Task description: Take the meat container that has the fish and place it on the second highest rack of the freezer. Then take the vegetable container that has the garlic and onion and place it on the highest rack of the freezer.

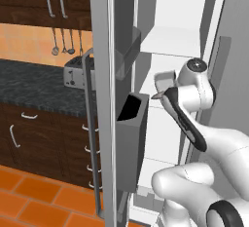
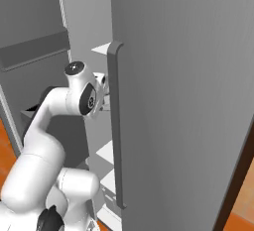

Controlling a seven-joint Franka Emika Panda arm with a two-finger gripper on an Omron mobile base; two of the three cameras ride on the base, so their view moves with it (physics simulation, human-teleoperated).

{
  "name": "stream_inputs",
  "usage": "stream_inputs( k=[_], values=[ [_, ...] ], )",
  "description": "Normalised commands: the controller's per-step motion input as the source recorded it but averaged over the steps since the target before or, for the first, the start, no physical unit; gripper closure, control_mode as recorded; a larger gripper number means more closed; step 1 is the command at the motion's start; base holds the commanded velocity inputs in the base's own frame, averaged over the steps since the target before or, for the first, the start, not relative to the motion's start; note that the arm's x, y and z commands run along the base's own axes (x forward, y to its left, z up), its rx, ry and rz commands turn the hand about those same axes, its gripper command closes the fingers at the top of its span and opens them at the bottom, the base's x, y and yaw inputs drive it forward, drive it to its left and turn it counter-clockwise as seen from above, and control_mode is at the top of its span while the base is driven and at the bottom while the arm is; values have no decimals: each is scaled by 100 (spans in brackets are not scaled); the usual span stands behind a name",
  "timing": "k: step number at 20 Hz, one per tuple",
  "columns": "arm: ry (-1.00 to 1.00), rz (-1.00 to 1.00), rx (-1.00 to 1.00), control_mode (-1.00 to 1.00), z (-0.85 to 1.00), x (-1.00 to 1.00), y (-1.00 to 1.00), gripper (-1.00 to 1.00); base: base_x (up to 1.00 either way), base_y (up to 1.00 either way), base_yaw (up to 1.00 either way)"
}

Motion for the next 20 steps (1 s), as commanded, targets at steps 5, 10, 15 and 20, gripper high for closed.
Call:
stream_inputs(
  k=[5, 10, 15, 20],
  values=[
    [1, -22, 0, -100, -1, 43, -21, 100, 0, 0, 0],
    [0, -20, 0, -100, -12, 24, -32, 100, 0, 0, 0],
    [-1, -5, 0, -100, -41, 6, -18, 100, 0, 0, 0],
    [-8, 0, 0, -100, -43, 0, -9, 100, 0, 0, 0]
  ],
)
